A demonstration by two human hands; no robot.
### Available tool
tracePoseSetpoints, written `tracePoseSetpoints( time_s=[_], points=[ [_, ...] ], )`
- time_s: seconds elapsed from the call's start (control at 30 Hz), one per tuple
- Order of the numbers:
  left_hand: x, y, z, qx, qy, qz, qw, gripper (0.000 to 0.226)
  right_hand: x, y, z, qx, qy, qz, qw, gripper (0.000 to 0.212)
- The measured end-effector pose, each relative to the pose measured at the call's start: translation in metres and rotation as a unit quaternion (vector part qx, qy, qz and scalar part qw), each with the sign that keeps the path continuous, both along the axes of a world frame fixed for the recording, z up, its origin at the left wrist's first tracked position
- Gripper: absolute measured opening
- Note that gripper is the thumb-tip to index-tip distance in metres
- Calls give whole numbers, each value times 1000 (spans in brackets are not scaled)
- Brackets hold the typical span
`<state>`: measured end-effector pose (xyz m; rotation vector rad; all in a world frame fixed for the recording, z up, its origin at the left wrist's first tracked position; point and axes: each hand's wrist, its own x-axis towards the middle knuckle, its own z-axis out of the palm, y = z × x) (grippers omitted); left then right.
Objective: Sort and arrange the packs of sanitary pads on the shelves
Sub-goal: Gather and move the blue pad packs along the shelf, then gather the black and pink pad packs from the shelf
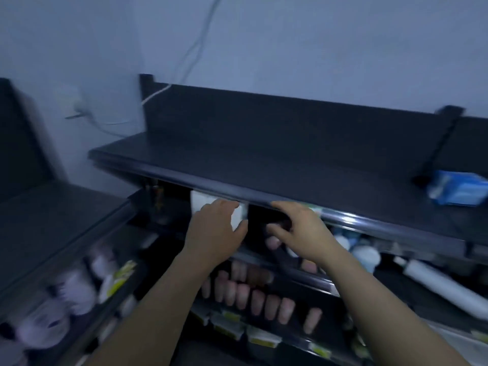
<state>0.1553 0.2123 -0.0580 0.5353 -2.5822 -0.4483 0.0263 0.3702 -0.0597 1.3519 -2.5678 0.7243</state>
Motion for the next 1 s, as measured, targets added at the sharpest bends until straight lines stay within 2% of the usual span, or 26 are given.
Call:
tracePoseSetpoints(
  time_s=[0.1, 0.2, 0.37, 0.47, 0.7, 1.0],
  points=[
    [-55, 55, 3, -14, 9, -48, 999, 47, -38, 66, 2, -1, 3, -52, 999, 50],
    [-108, 106, -6, 12, 41, -112, 993, 54, -68, 130, 2, 8, 2, -112, 994, 51],
    [-179, 183, 6, 1, -5, -211, 977, 51, -104, 223, 6, 10, -8, -209, 978, 53],
    [-215, 218, 11, -11, 6, -256, 967, 49, -120, 267, 6, 3, -16, -259, 966, 53],
    [-302, 288, 18, -14, 21, -333, 943, 47, -161, 336, 3, 15, -23, -354, 935, 54],
    [-419, 341, 47, -20, 17, -378, 925, 36, -239, 401, 24, 15, -12, -453, 891, 51]
  ],
)
